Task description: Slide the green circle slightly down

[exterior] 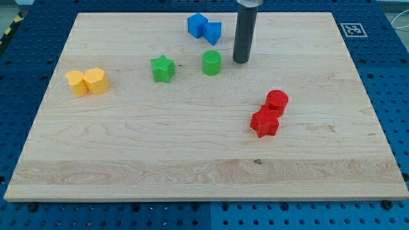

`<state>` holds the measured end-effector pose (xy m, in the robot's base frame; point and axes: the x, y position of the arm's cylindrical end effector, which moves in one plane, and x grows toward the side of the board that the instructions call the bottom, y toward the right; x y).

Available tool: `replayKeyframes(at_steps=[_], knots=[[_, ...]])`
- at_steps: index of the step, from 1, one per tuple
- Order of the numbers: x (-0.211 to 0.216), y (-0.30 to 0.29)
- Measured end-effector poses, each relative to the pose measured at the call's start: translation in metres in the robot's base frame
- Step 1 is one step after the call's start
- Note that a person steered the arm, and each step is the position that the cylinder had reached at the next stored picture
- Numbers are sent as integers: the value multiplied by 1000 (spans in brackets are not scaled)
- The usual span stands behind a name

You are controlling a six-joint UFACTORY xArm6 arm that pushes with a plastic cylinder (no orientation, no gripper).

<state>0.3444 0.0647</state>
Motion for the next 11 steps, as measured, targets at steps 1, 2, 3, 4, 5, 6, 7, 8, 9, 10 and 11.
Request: replayKeyframes(at_steps=[1,2,3,4,5,6,7,8,9,10,11], knots=[[0,-10],[-11,-15],[-21,-21],[-21,-32],[-16,-41],[-3,-47],[12,-49],[29,-50],[42,-51],[43,-51],[31,-59]])
